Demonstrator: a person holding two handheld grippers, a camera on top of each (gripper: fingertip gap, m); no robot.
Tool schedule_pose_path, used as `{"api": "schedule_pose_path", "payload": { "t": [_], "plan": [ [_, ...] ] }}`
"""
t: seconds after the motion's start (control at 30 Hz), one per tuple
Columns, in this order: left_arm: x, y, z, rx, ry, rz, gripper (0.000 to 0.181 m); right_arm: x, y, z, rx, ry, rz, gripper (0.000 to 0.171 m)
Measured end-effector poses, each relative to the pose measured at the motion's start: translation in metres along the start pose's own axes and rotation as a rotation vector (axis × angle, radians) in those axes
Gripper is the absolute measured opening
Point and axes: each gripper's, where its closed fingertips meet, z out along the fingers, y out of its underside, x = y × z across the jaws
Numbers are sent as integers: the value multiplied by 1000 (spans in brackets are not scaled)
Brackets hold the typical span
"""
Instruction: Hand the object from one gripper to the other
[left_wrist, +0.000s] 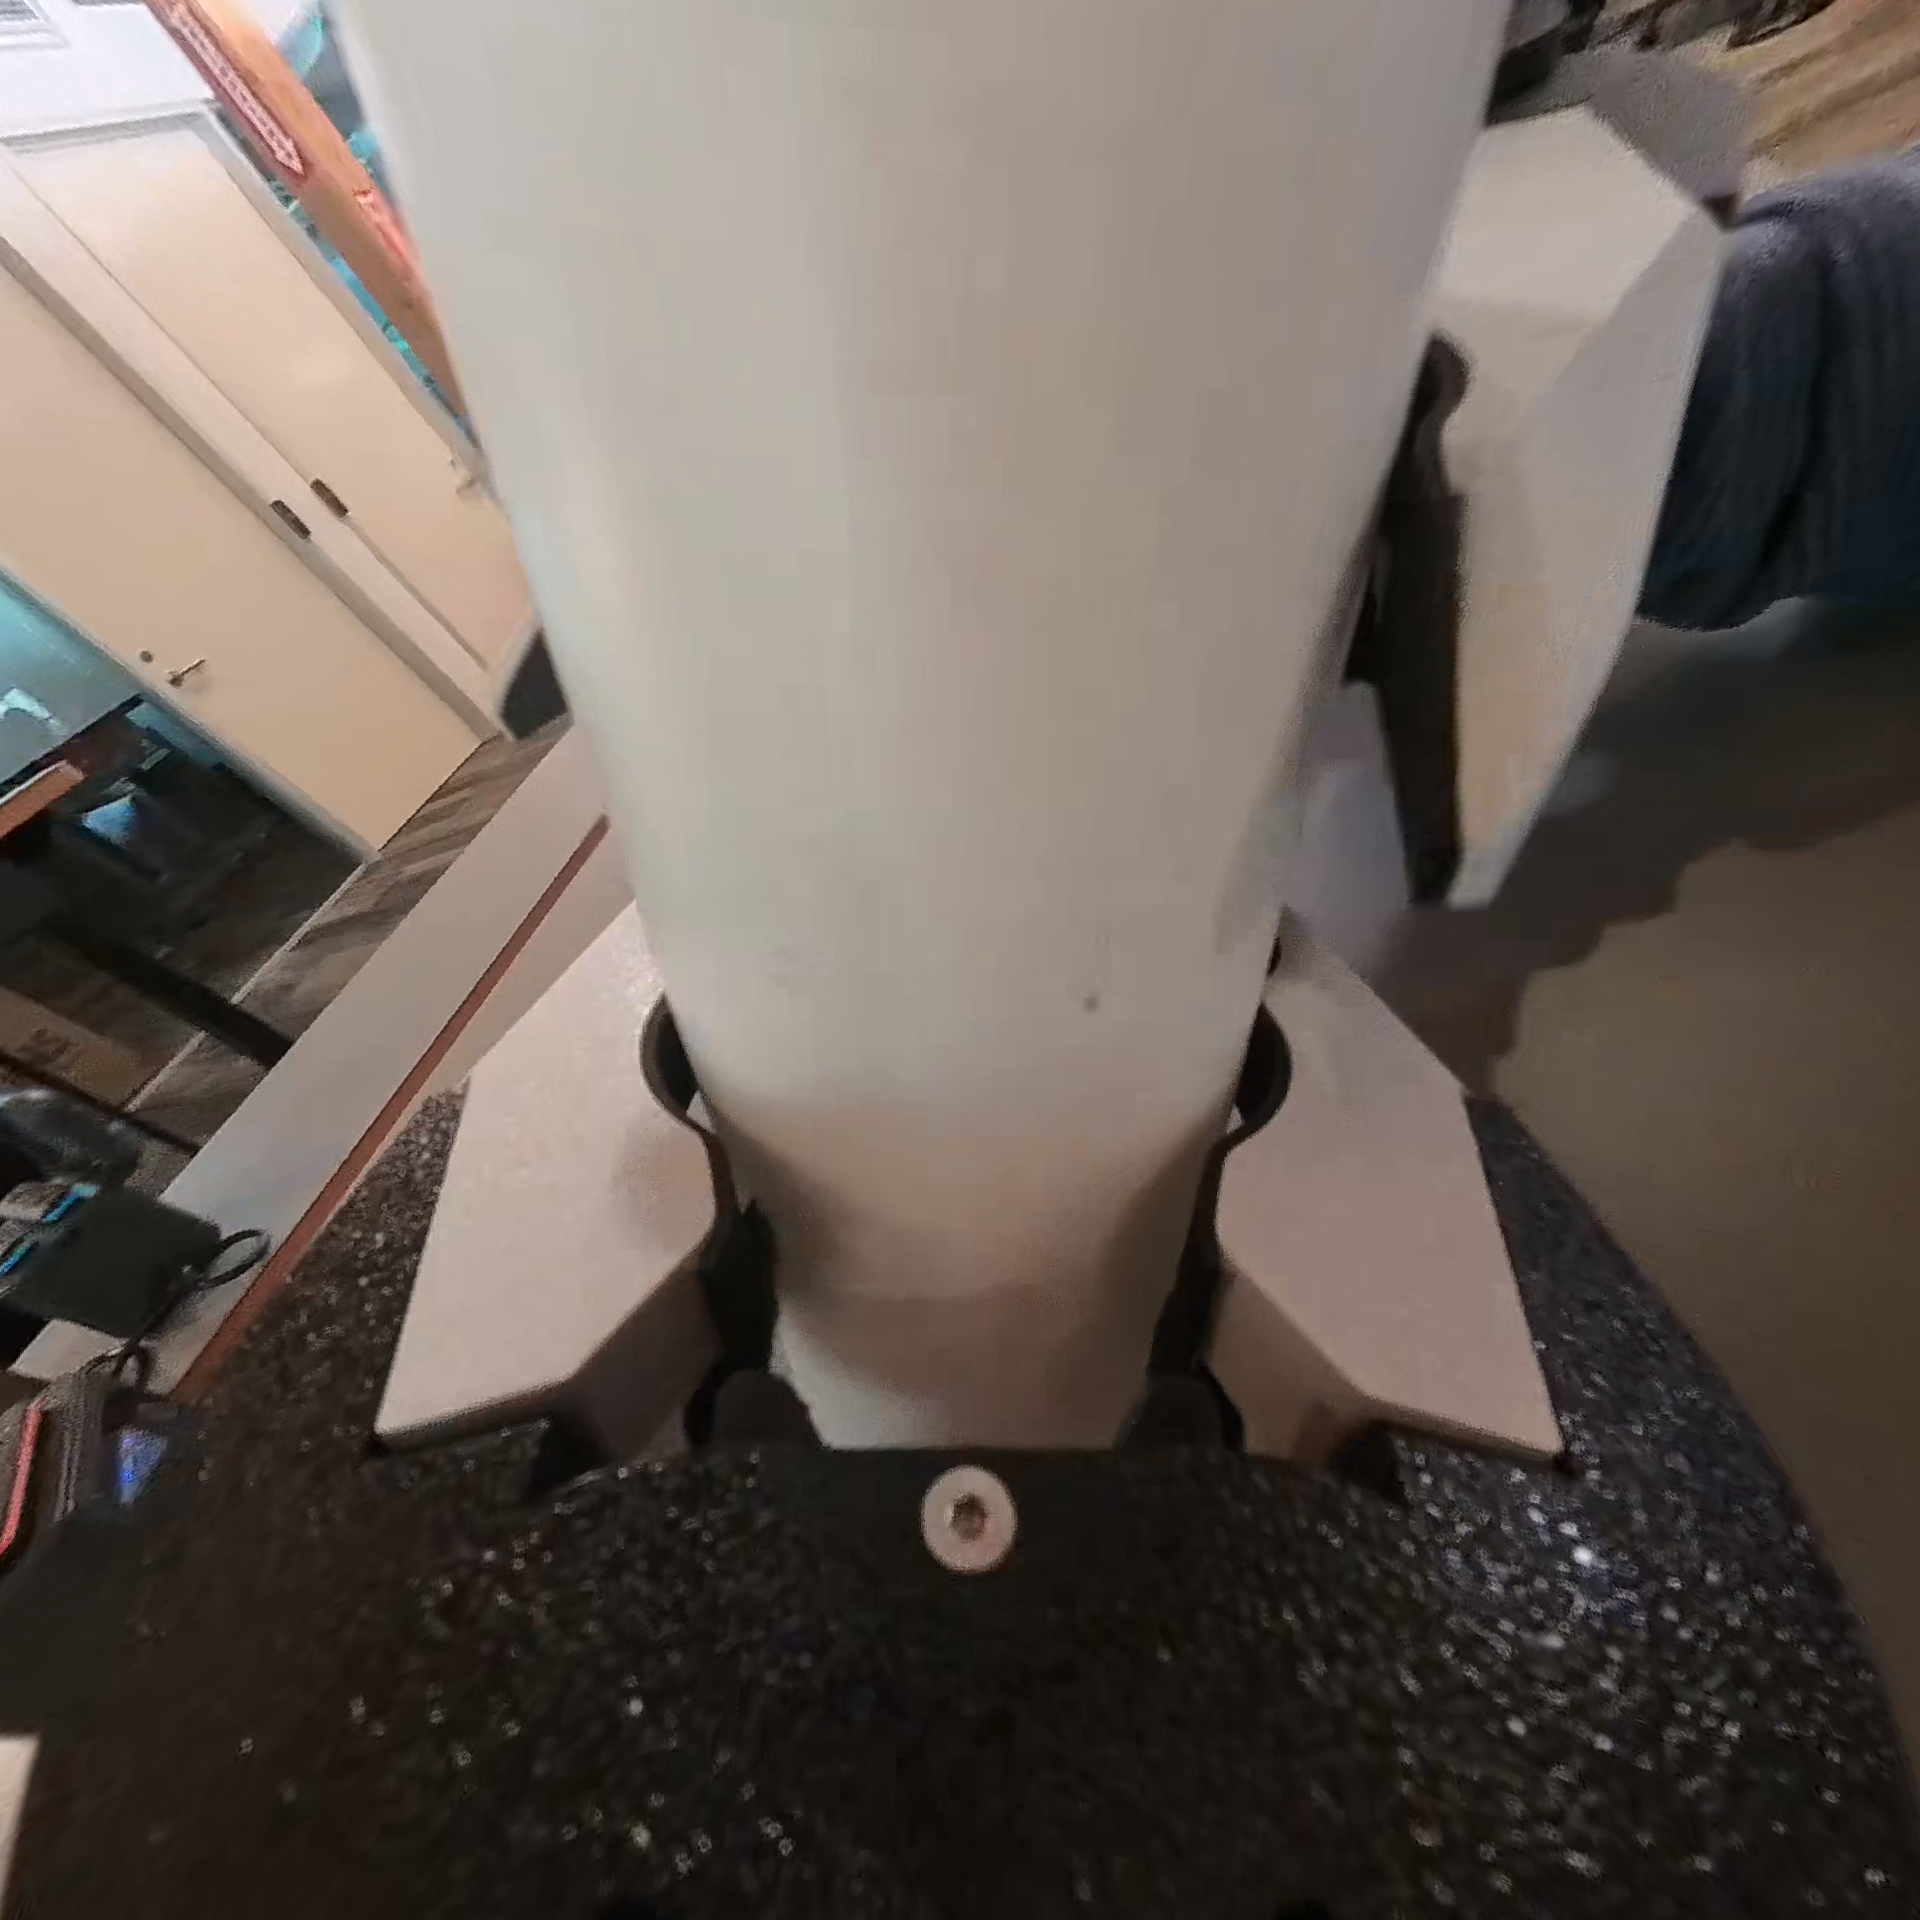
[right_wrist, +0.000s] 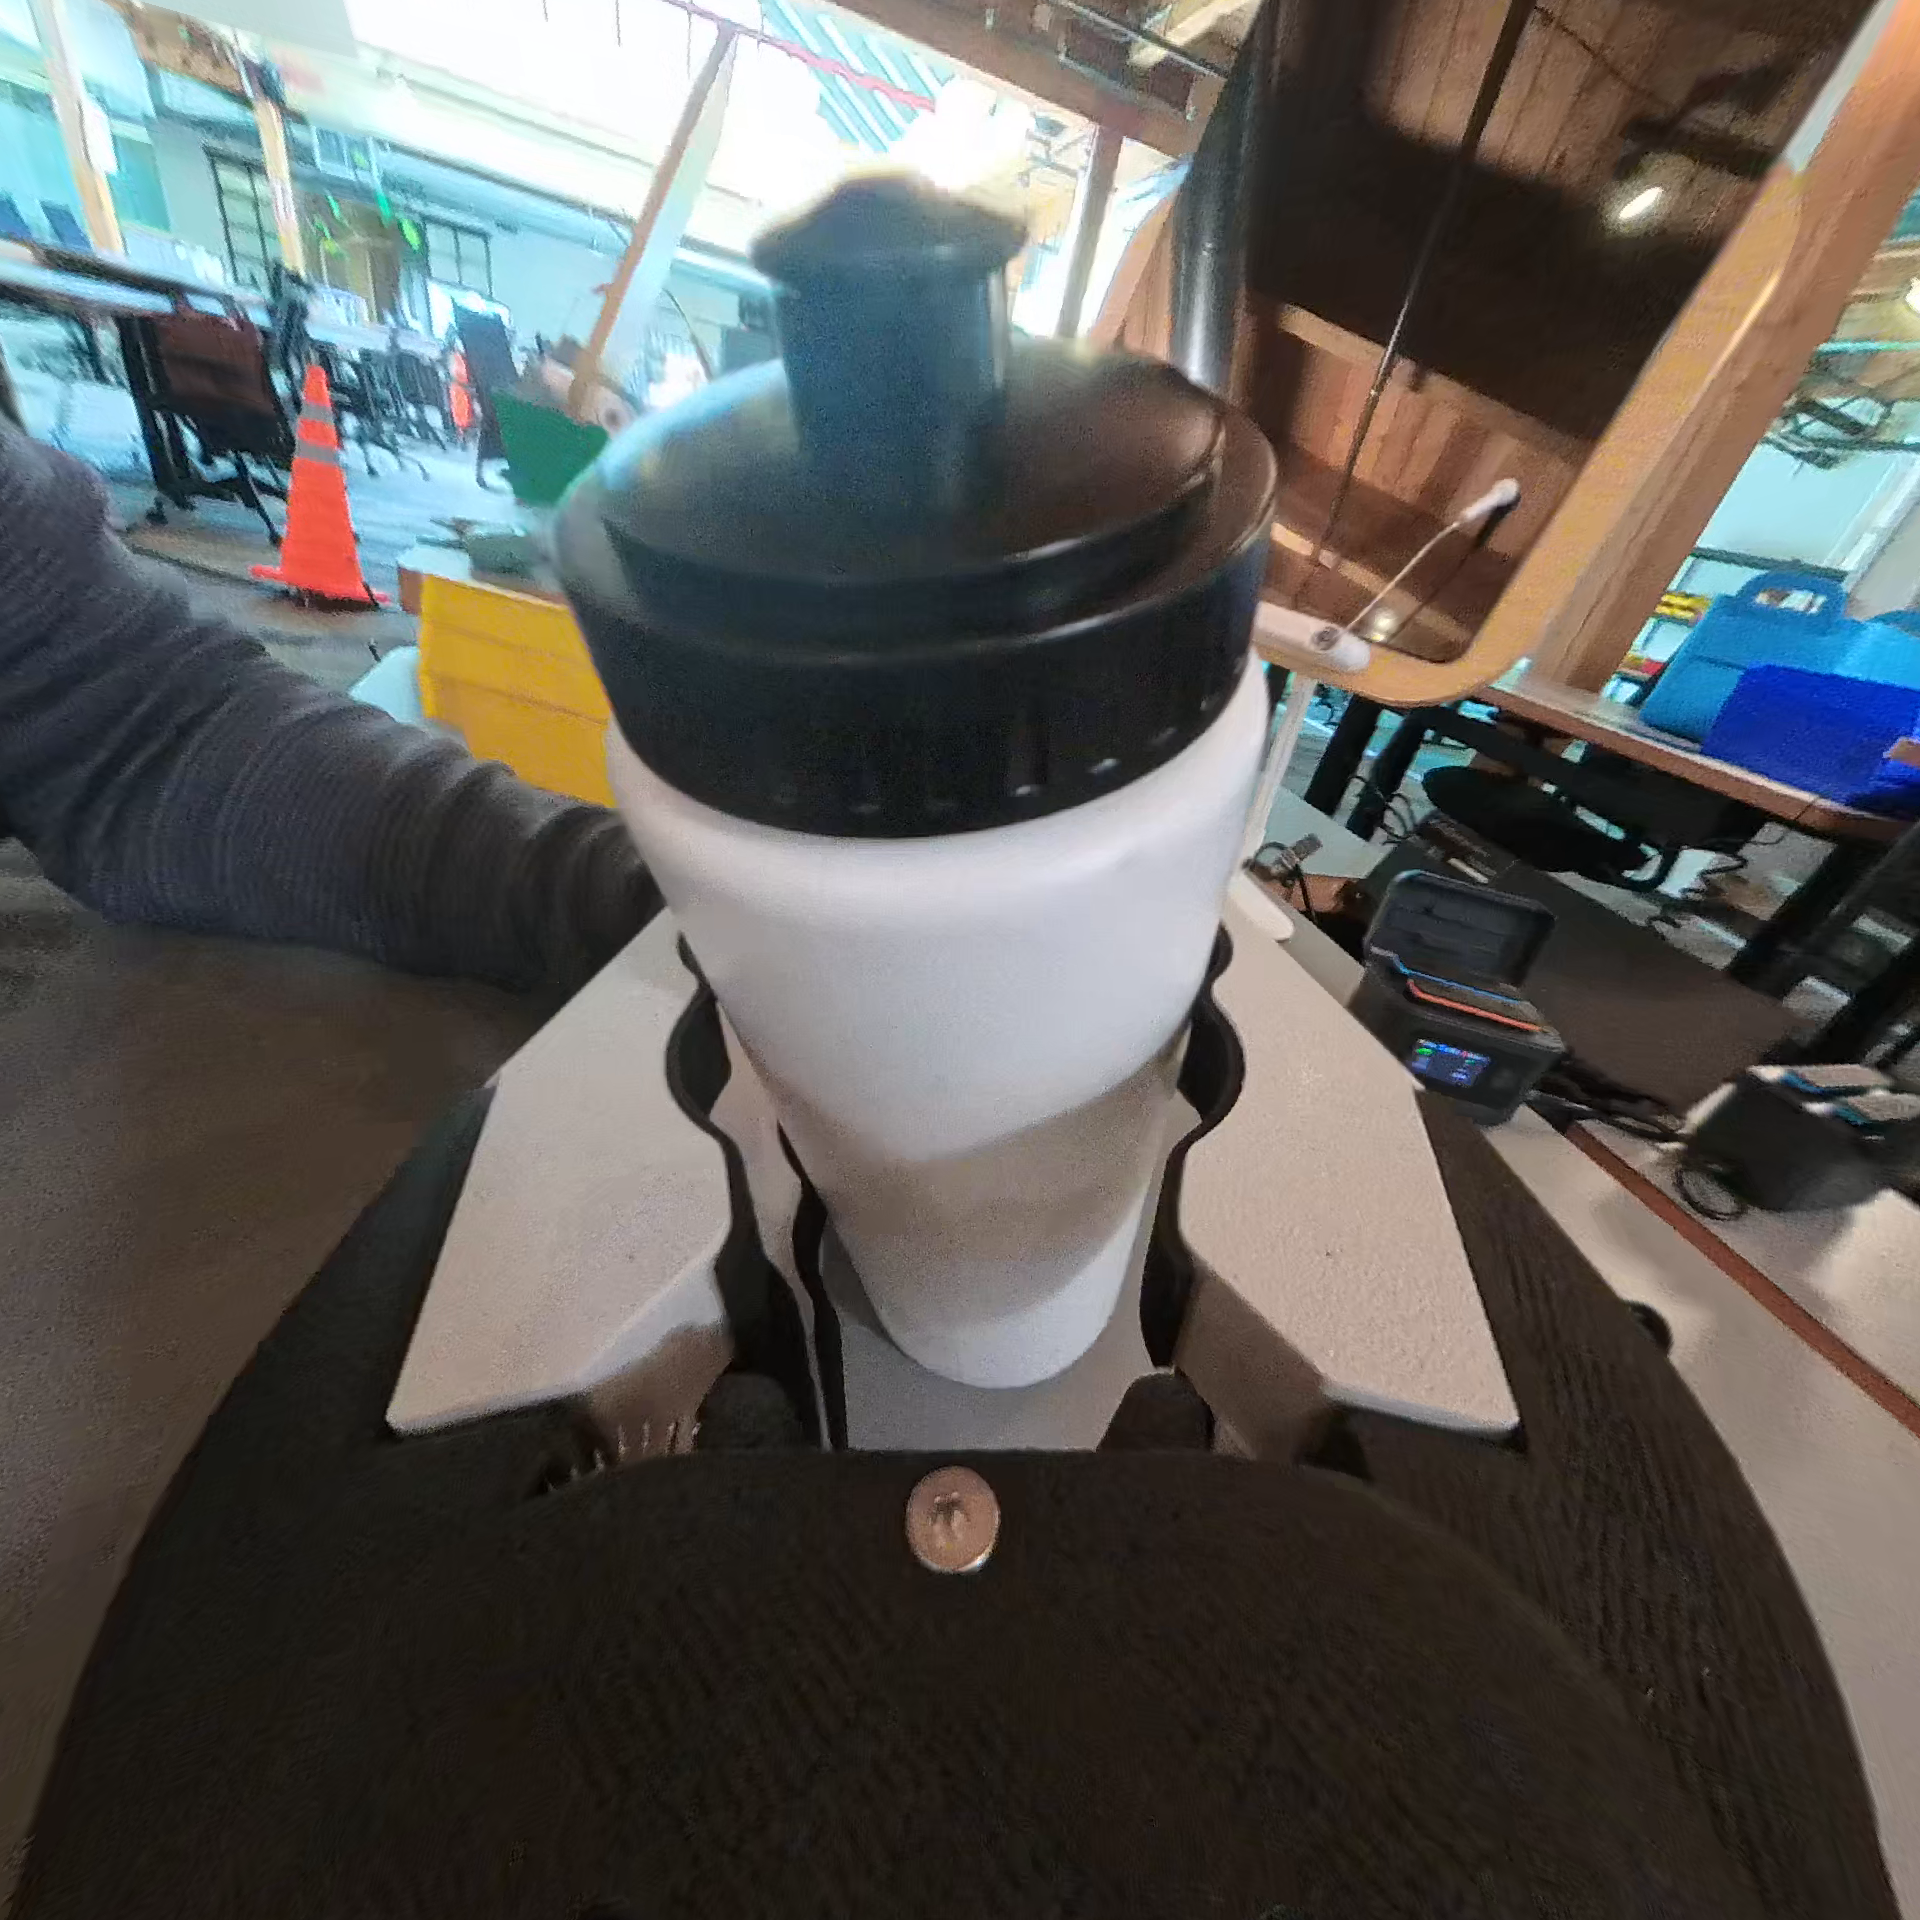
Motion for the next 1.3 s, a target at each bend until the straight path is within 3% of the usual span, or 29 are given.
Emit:
{"api": "schedule_pose_path", "payload": {
  "t": [0.07, 0.2, 0.33, 0.53, 0.67, 0.93, 1.0, 1.3],
  "plan": [
    [-6, 1, 1, -14, -52, 12, 103, 3, 1, 1, -26, 32, -36, 88],
    [-13, 5, -1, -4, -104, 40, 125, 25, 0, -5, -40, 189, -124, 88],
    [-21, 6, -7, 25, -121, -24, 120, 64, -1, -24, -76, 474, -295, 88],
    [-43, -14, -22, 184, -96, -369, 125, 103, 12, -54, -404, 840, -798, 88],
    [-57, -23, -27, 193, -218, -375, 123, 107, 33, -51, -605, 857, -1064, 88],
    [-42, -24, -11, 183, -220, -457, 102, 97, 23, -43, -623, 878, -1331, 88],
    [-39, -29, -12, 209, -220, -425, 83, 95, 21, -42, -613, 872, -1364, 88],
    [-44, -36, -15, 198, -265, -400, 83, 94, 19, -39, -568, 851, -1287, 88]
  ]
}}
